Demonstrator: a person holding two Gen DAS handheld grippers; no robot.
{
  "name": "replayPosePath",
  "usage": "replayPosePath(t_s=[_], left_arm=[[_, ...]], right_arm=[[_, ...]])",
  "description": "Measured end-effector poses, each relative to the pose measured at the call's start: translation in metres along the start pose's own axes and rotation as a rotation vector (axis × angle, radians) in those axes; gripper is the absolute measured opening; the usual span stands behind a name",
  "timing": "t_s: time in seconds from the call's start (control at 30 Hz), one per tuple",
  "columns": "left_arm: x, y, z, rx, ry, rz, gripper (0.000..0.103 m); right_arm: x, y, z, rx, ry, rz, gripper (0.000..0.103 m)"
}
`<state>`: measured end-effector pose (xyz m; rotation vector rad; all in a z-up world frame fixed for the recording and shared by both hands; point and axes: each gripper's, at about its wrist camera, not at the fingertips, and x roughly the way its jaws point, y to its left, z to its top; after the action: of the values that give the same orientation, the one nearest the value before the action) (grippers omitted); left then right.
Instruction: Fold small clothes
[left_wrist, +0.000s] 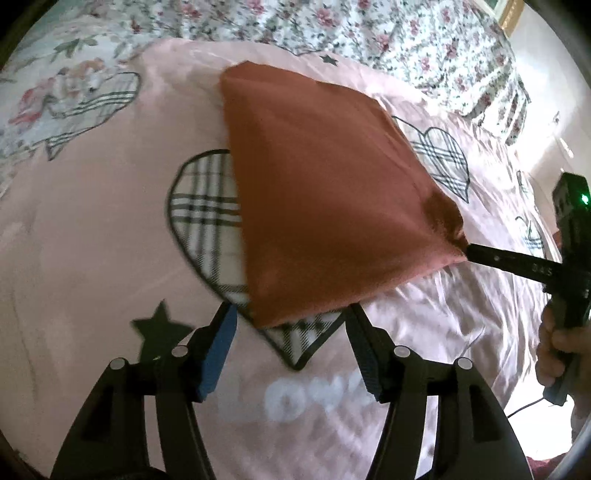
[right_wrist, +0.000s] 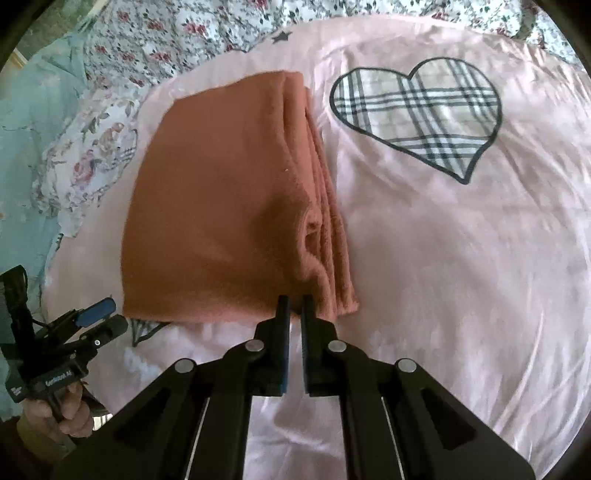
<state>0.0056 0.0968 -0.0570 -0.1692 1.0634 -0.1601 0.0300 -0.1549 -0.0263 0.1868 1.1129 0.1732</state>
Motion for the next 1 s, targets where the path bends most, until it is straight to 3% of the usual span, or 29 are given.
replayPosePath(t_s=[0.2,0.37,0.47,0.63,0.83,1.0], left_arm=[[-0.017,0.001,-0.013,0.029,-0.006,0.087,0.070],[-0.024,-0.008,-0.023,0.067,0.000,0.129,0.074],[-0.031,-0.015,-0.031,0.096,-0.012,0.176,0.082],[-0.040,-0.025,-0.046,0.150,-0.031,0.230,0.084],[-0.042,-0.025,-0.060,0.165,-0.016,0.292,0.084],[-0.041,-0.022,-0.047,0.135,-0.026,0.289,0.084]], right_arm=[[-0.020,0.011,-0.021,-0.006,-0.045,0.013,0.034],[-0.017,0.025,-0.029,-0.028,-0.025,0.033,0.036],[-0.020,0.033,-0.033,-0.069,-0.025,0.030,0.044],[-0.029,0.046,-0.044,-0.163,-0.052,0.023,0.077],[-0.032,0.051,-0.055,-0.241,-0.041,0.023,0.080],[-0.032,0.052,-0.054,-0.249,-0.043,0.017,0.084]])
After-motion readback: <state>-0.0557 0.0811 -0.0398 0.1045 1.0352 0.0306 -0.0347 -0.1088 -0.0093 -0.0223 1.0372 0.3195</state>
